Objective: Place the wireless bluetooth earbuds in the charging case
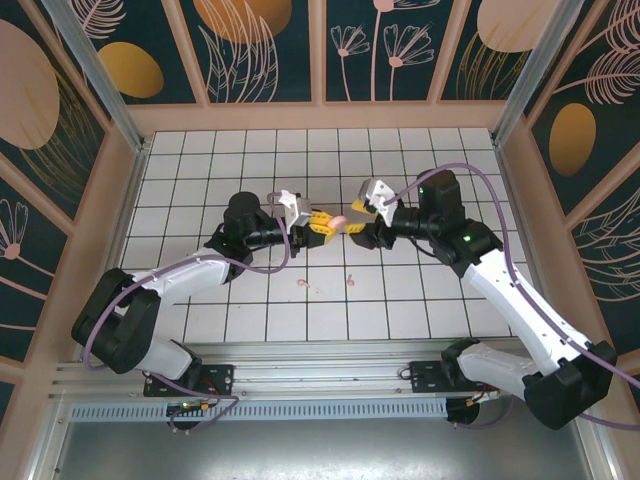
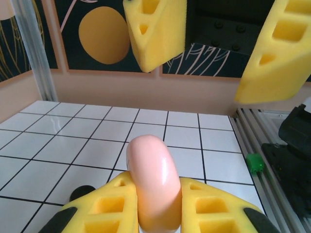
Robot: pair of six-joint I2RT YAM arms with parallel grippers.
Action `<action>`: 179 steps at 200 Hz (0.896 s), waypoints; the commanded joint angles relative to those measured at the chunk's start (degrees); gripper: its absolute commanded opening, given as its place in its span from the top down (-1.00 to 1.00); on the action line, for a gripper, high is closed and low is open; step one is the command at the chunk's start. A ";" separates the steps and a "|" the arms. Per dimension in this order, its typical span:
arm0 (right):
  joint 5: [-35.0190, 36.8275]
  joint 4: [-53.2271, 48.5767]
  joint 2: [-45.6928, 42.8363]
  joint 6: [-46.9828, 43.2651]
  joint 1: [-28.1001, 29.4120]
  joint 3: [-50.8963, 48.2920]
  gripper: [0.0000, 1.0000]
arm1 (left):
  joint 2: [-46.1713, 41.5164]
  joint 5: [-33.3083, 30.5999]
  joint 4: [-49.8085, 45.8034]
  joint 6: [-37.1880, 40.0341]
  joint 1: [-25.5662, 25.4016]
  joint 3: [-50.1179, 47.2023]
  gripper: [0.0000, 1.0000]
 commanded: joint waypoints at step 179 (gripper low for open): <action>-6.87 -27.85 19.47 -32.54 -0.19 19.18 0.41 | -2.55 3.91 -2.87 3.65 -0.04 2.00 0.68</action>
